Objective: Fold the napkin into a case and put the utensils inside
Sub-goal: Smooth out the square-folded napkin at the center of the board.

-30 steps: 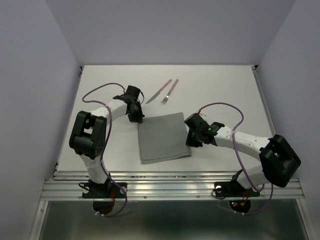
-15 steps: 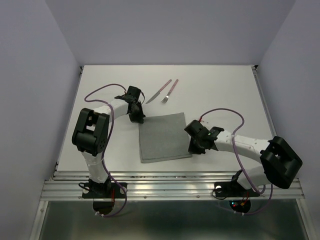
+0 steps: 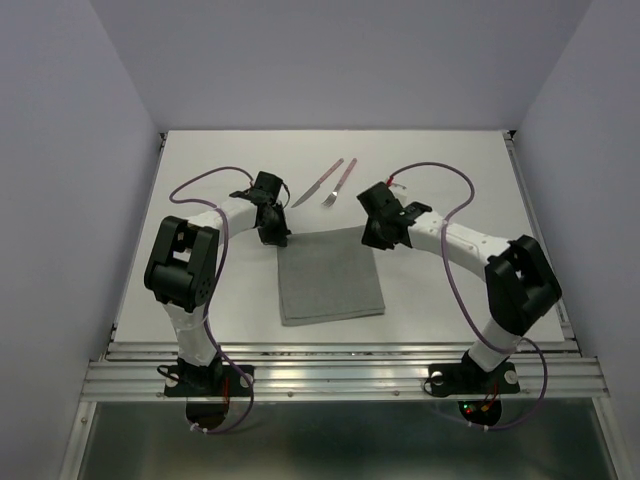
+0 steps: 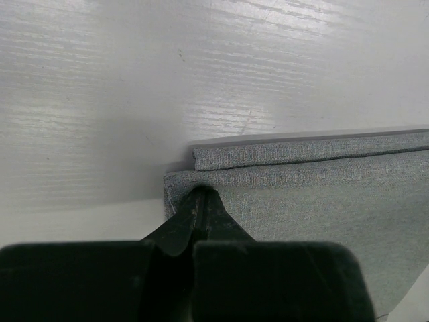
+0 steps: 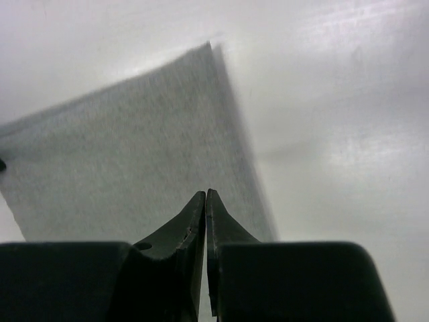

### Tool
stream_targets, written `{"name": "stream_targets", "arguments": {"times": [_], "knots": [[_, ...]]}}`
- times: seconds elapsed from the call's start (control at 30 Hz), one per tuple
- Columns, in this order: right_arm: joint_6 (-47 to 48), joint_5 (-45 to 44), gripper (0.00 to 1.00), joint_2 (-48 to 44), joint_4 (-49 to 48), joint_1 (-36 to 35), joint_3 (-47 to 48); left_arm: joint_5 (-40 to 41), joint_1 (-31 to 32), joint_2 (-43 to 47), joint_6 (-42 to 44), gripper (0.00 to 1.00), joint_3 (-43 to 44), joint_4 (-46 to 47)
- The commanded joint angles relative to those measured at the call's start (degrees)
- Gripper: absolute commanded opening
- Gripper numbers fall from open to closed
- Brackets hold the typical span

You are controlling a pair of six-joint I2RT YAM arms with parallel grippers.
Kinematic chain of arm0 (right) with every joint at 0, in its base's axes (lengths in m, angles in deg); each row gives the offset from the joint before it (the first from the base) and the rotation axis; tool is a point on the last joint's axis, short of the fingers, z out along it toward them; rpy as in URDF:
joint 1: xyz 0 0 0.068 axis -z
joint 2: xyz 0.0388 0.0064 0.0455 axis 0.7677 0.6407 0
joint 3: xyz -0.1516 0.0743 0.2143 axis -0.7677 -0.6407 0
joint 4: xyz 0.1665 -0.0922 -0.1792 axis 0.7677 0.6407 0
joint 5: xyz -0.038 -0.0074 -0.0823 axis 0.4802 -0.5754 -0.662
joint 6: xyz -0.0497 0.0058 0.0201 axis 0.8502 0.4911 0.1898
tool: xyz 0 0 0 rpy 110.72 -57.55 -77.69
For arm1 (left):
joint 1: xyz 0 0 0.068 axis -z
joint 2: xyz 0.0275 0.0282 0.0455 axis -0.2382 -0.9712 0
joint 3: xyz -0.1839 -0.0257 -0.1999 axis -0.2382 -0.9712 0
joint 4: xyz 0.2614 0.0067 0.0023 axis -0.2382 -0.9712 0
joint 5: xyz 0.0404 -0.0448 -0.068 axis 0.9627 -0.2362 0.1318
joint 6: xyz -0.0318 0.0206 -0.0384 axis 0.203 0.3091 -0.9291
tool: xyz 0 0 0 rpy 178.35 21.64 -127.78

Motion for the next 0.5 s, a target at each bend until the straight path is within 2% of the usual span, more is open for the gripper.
{"name": "stream_targets", "arguments": {"times": [0.0, 0.2, 0.47], "knots": [[4.78, 0.84, 0.09, 5.61, -3.67, 4.17, 7.33, 0.9, -0.03, 1.27, 1.59, 0.0, 0.83, -0.93], [6.55, 2.78, 0.08, 15.01, -3.67, 6.03, 14.28, 1.17, -0.03, 1.1, 2.56, 0.0, 1.88, -1.54], [6.2, 3.13, 0.06, 21.97, -3.67, 6.64, 14.73, 0.73, -0.03, 1.27, 3.09, 0.0, 2.41, -1.54]]}}
